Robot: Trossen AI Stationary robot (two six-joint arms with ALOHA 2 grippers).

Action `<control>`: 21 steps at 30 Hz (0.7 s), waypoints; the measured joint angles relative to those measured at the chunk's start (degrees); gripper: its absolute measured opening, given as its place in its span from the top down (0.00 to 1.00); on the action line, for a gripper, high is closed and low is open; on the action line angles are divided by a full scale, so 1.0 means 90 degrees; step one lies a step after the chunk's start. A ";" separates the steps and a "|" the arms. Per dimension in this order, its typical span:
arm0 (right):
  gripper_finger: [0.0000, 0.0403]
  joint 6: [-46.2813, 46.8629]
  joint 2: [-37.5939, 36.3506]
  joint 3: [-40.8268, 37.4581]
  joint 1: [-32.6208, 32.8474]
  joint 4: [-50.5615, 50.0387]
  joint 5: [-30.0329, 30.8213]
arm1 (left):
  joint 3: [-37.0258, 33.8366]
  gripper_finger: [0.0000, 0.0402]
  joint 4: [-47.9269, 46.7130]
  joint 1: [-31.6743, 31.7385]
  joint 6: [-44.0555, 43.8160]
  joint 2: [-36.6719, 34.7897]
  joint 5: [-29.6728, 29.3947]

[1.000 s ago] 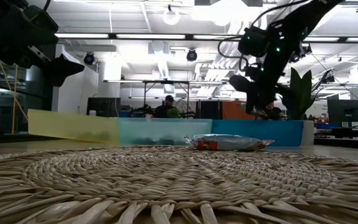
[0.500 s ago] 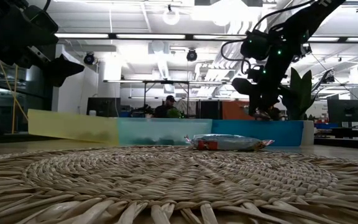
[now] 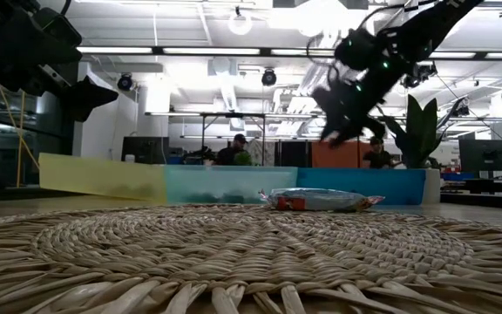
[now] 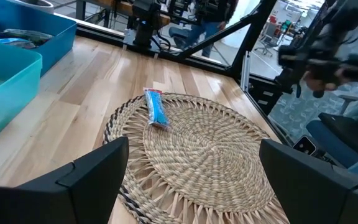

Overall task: Pick and place Granola Bars by type
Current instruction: Put the red granola bar into the blue bin

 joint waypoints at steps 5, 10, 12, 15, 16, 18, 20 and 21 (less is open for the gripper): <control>0.66 -0.0777 -0.0005 0.0340 0.0381 0.1214 -0.0702 | 0.0000 0.11 0.0000 0.0000 0.0000 0.0001 0.0000; 0.66 -0.1484 -0.0005 0.1080 0.0935 0.1455 -0.0861 | 0.0000 0.11 0.0000 0.0000 0.0002 0.0000 0.0002; 0.66 -0.1827 -0.0005 0.1407 0.1195 0.1445 -0.0904 | 0.0000 0.11 0.0000 0.0000 0.0001 0.0000 0.0002; 0.66 -0.2478 -0.0005 0.1958 0.1620 0.1215 -0.0948 | 0.0000 0.11 0.0000 0.0001 0.0001 0.0001 0.0005; 0.66 -0.2731 -0.0005 0.2156 0.1766 0.1041 -0.0949 | 0.0000 0.11 0.0000 0.0000 0.0001 0.0000 0.0005; 0.66 -0.3240 -0.0005 0.2551 0.2056 0.0603 -0.0947 | 0.0000 0.11 0.0000 0.0001 0.0002 0.0000 0.0010; 0.66 -0.3621 -0.0005 0.2980 0.2330 -0.0025 -0.0919 | 0.0000 0.11 -0.0001 0.0001 0.0002 0.0000 0.0024; 0.66 -0.3745 -0.0005 0.3197 0.2461 -0.0379 -0.0815 | 0.0000 0.11 -0.0002 0.0000 0.0002 0.0000 0.0024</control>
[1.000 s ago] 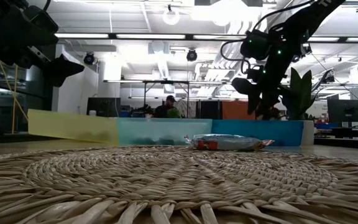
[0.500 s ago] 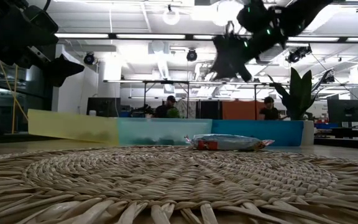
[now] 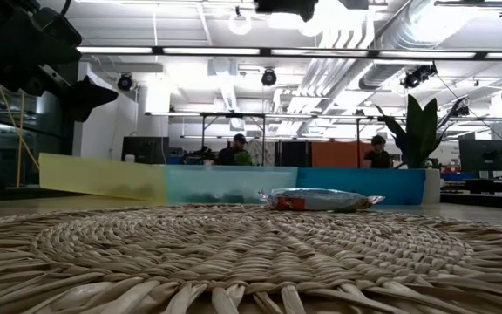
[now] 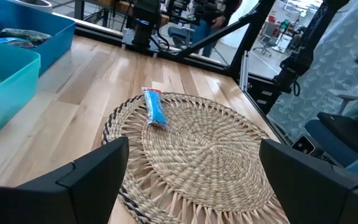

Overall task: Pick and place Granola Bars by type
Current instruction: Put the red granola bar into the blue bin

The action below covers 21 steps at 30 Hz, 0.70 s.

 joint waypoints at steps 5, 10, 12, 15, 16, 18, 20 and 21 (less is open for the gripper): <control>0.66 -0.0210 0.0000 0.0983 0.0540 -0.1896 0.0514 | 0.0000 0.11 -0.0029 0.0000 -0.0002 0.0002 0.0000; 0.65 0.0145 -0.0002 0.1573 0.0970 -0.2974 0.0532 | 0.0000 0.11 -0.0027 0.0000 -0.0001 0.0002 -0.0003; 0.62 0.0350 -0.0002 0.1662 0.1128 -0.3331 0.0526 | 0.0000 0.11 -0.0027 0.0000 -0.0002 0.0000 -0.0005; 0.55 0.0710 -0.0002 0.1656 0.1337 -0.3827 0.0525 | 0.0000 0.11 -0.0025 0.0001 -0.0001 0.0000 -0.0005; 0.53 0.0858 0.0020 0.1623 0.1396 -0.3975 0.0527 | 0.0000 0.11 -0.0027 0.0001 -0.0001 0.0002 -0.0007; 0.48 0.1096 0.0084 0.1542 0.1496 -0.4239 0.0548 | 0.0000 0.11 -0.0025 0.0002 -0.0002 0.0002 -0.0007; 0.44 0.1236 0.0236 0.1414 0.1588 -0.4446 0.0594 | 0.0000 0.11 -0.0027 0.0000 -0.0001 0.0000 -0.0010; 0.42 0.1288 0.0333 0.1342 0.1635 -0.4511 0.0585 | 0.0000 0.11 -0.0032 0.0000 0.0000 0.0000 -0.0010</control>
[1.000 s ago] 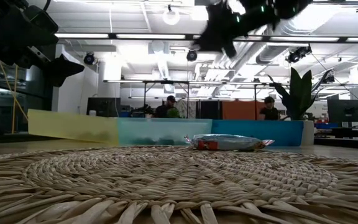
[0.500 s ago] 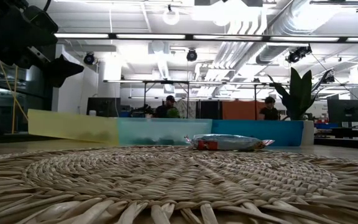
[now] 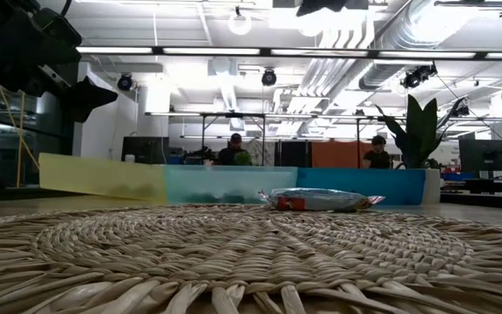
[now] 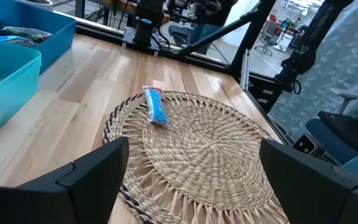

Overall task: Pick and place Granola Bars by type
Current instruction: Put the red granola bar into the blue bin

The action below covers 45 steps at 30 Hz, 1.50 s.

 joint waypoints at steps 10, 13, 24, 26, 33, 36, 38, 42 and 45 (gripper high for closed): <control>0.40 0.0226 0.1651 -0.0227 0.0391 -0.0461 -0.0575 | 0.0000 0.11 -0.0044 0.0002 -0.0001 0.0002 -0.0022; 0.40 0.0226 0.2019 -0.0227 0.0412 -0.0439 -0.0737 | 0.0000 0.11 -0.0044 0.0002 0.0000 0.0001 -0.0022; 0.40 -0.0013 0.2790 -0.0227 0.0412 -0.0383 -0.0738 | 0.0000 0.11 -0.0044 0.0000 0.0000 0.0002 -0.0019; 0.40 -0.0040 0.2862 -0.0227 0.0407 -0.0371 -0.0740 | 0.0000 0.11 -0.0044 0.0000 0.0000 0.0000 -0.0017; 0.40 -0.0046 0.2958 -0.0227 0.0405 -0.0162 -0.0707 | 0.0000 0.11 -0.0046 0.0000 0.0000 0.0000 -0.0016; 0.40 -0.0040 0.2958 -0.0225 0.0405 -0.0052 -0.0593 | 0.0000 0.11 -0.0046 0.0000 0.0000 0.0000 -0.0015; 0.40 -0.0045 0.2958 -0.0225 0.0405 -0.0027 -0.0578 | 0.0000 0.11 -0.0046 0.0001 -0.0002 0.0002 -0.0015; 0.40 -0.0044 0.3083 -0.0222 0.0402 0.0015 -0.0553 | 0.0000 0.11 -0.0046 0.0000 -0.0002 0.0001 -0.0012; 0.40 -0.0044 0.3196 -0.0222 0.0402 0.0151 -0.0603 | 0.0000 0.11 -0.0051 0.0000 -0.0001 0.0002 0.0004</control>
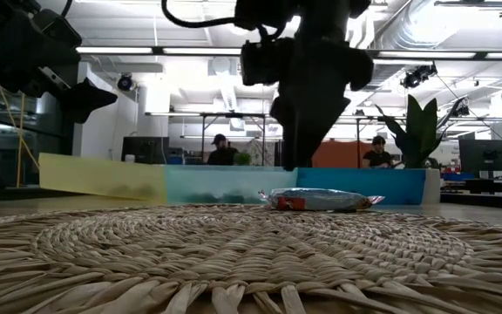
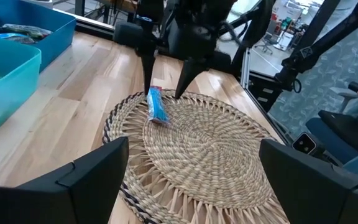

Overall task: Pick and place Granola Bars by type
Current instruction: Put the red granola bar into the blue bin

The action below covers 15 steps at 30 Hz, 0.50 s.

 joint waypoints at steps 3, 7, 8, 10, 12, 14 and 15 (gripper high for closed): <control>0.40 0.0000 0.0135 -0.0001 0.0000 0.0008 0.0040 | 0.0000 0.11 -0.0007 0.0000 -0.0001 0.0000 0.0005; 0.40 -0.0002 0.0243 -0.0001 0.0000 0.0091 0.0020 | 0.0000 0.11 -0.0005 0.0002 -0.0001 -0.0002 0.0003; 0.40 -0.0002 0.0261 -0.0001 0.0000 0.0090 -0.0021 | 0.0000 0.11 -0.0010 0.0002 -0.0001 0.0000 0.0003; 0.40 -0.0002 0.0327 -0.0003 0.0000 0.0092 -0.0019 | 0.0000 0.11 -0.0007 0.0001 -0.0001 -0.0002 0.0000; 0.40 -0.0002 0.0351 -0.0006 0.0000 0.0092 -0.0019 | -0.0001 0.11 -0.0026 -0.0001 0.0000 -0.0001 0.0000; 0.40 -0.0002 0.0392 -0.0006 0.0000 0.0095 -0.0025 | -0.0001 0.11 -0.0031 0.0002 -0.0001 -0.0002 -0.0002; 0.40 -0.0002 0.0437 -0.0006 0.0000 0.0080 -0.0030 | 0.0000 0.11 -0.0040 0.0001 0.0000 -0.0002 -0.0002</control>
